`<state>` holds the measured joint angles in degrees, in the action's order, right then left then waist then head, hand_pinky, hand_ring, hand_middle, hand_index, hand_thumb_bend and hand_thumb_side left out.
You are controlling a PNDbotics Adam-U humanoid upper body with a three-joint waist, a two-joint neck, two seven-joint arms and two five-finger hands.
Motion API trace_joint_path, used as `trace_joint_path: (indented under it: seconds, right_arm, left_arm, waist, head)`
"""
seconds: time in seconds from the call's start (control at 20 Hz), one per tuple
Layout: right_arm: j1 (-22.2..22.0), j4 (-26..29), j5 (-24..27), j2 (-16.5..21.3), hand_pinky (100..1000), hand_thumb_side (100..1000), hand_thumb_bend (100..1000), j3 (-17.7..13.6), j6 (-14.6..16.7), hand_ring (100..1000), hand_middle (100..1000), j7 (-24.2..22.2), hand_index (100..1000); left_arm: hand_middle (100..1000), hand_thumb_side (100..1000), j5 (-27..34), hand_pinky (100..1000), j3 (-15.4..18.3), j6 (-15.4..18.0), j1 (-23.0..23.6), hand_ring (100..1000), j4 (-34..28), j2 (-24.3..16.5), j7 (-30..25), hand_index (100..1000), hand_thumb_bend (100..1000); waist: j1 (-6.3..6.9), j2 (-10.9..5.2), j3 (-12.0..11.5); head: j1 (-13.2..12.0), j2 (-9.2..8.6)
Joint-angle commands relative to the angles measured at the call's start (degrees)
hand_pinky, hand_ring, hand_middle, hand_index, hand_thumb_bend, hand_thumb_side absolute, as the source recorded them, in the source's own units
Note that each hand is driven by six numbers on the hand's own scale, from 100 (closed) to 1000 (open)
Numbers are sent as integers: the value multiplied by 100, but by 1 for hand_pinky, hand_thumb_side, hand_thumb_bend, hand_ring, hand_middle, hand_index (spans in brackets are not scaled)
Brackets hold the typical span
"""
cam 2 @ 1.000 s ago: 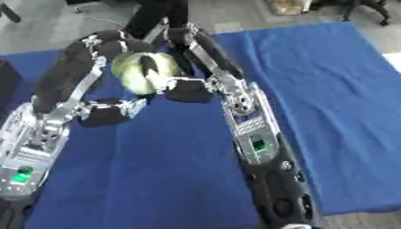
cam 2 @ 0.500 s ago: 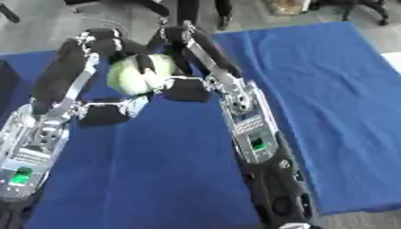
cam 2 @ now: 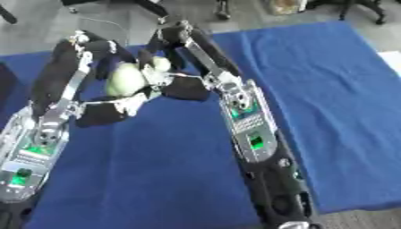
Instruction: Pick up the objects with one hand, pass them to the other hand, and then place them into the box on the other side of the table.
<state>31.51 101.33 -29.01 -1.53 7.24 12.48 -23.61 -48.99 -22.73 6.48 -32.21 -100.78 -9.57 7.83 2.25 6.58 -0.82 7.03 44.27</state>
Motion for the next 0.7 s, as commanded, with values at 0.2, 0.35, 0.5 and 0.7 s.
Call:
trace_joint_path:
  seconds: [0.2, 0.35, 0.5, 0.7]
  right_arm:
    - [195, 202, -66, 207, 810, 372, 100, -405, 12, 466, 509, -510, 831]
    - [217, 332, -37, 231, 810, 396, 100, -572, -92, 467, 508, -444, 832]
    - [243, 439, -30, 257, 811, 388, 100, -653, -152, 468, 509, -341, 836]
    - [342, 547, -71, 347, 814, 318, 100, -758, -208, 475, 514, -200, 840]
  left_arm:
    - [130, 394, 69, 347, 112, -3, -42, 221, -151, -62, 124, 389, 100]
    - [129, 402, 91, 347, 129, -22, 2, 221, -131, -62, 163, 388, 100]
    - [129, 399, 91, 347, 139, -26, 19, 222, -121, -70, 183, 387, 100]
    - [129, 400, 74, 347, 170, -34, 51, 222, -127, -85, 206, 387, 100]
  waist:
    - [-86, -183, 47]
    - [-92, -183, 53]
    - [-94, -186, 48]
    - [-101, -200, 34]
  head:
    - [22, -16]
    - [27, -16]
    - [30, -16]
    - [40, -16]
